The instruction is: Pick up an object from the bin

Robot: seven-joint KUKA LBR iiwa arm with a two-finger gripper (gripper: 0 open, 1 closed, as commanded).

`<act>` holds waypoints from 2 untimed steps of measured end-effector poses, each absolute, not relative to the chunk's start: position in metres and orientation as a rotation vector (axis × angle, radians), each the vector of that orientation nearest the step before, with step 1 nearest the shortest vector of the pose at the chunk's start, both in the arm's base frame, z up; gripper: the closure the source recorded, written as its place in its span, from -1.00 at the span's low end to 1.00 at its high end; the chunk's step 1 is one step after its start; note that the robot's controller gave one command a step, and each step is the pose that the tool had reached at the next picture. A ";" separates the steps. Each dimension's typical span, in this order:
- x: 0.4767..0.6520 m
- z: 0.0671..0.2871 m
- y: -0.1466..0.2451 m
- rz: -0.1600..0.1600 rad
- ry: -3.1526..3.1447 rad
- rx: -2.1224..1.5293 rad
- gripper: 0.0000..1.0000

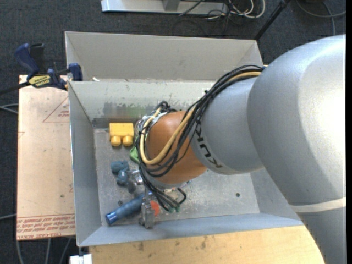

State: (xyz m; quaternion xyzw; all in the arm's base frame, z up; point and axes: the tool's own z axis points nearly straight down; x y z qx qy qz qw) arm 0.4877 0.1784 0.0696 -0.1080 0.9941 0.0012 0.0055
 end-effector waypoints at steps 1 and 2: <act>0.488 0.101 0.178 0.004 3.128 -0.255 -1.00; 0.493 0.113 0.119 -0.003 3.126 -0.300 -1.00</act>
Offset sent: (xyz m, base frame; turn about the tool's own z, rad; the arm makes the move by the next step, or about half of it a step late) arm -0.0005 -0.0011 0.0304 0.0540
